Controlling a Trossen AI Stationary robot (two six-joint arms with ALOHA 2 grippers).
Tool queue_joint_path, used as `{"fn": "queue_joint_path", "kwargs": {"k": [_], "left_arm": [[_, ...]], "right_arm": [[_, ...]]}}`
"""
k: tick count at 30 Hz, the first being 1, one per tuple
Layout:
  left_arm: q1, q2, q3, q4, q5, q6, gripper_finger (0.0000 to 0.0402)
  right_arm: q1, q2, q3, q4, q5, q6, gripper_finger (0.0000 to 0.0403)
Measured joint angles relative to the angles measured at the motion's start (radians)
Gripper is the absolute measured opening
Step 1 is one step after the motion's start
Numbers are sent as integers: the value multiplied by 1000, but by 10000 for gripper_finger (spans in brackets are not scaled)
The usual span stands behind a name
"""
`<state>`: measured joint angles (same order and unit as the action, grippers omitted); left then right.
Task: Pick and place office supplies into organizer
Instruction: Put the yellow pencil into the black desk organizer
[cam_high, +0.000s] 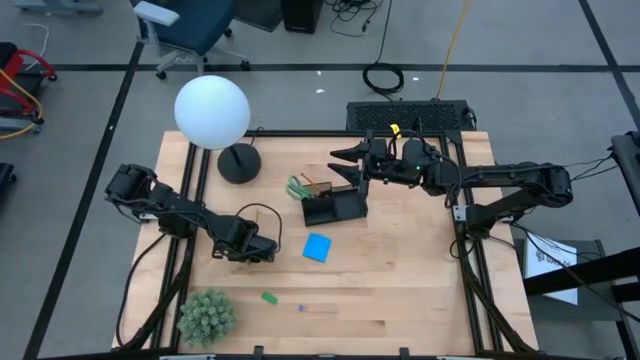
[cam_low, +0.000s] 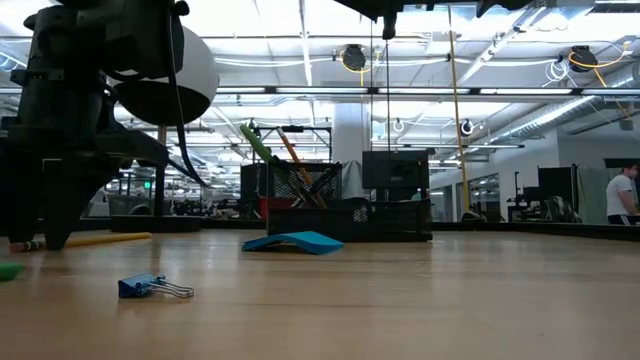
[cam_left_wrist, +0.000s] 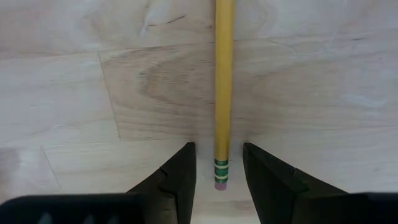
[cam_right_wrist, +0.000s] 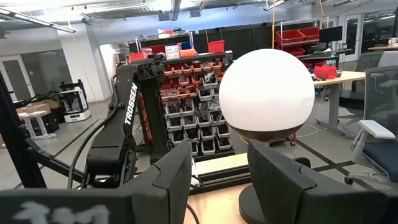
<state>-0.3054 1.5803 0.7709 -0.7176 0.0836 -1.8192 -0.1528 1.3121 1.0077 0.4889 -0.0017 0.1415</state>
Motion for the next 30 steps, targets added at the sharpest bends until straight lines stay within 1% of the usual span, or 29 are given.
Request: {"fn": "queue_joint_path", "kwargs": {"k": [2, 5, 14, 16, 20, 24, 30], "left_arm": [[0, 0, 0, 1, -5, -2, 129], [0, 1, 0, 1, -15, 0, 109], [0, 1, 1, 5, -40, 15, 10], [0, 1, 1, 2, -42, 19, 7], [0, 2, 0, -6, -41, 24, 15], [1, 2, 1, -6, -41, 39, 4], [1, -3, 0, -9, -33, 67, 3]], "right_arm": [[0, 0, 0, 0, 0, 0, 146], [0, 0, 0, 0, 0, 0, 144], [0, 0, 0, 0, 0, 0, 148], [0, 0, 0, 0, 0, 0, 147], [0, 0, 0, 0, 0, 0, 146], [0, 0, 0, 0, 0, 0, 145], [0, 0, 0, 0, 0, 0, 146]]}}
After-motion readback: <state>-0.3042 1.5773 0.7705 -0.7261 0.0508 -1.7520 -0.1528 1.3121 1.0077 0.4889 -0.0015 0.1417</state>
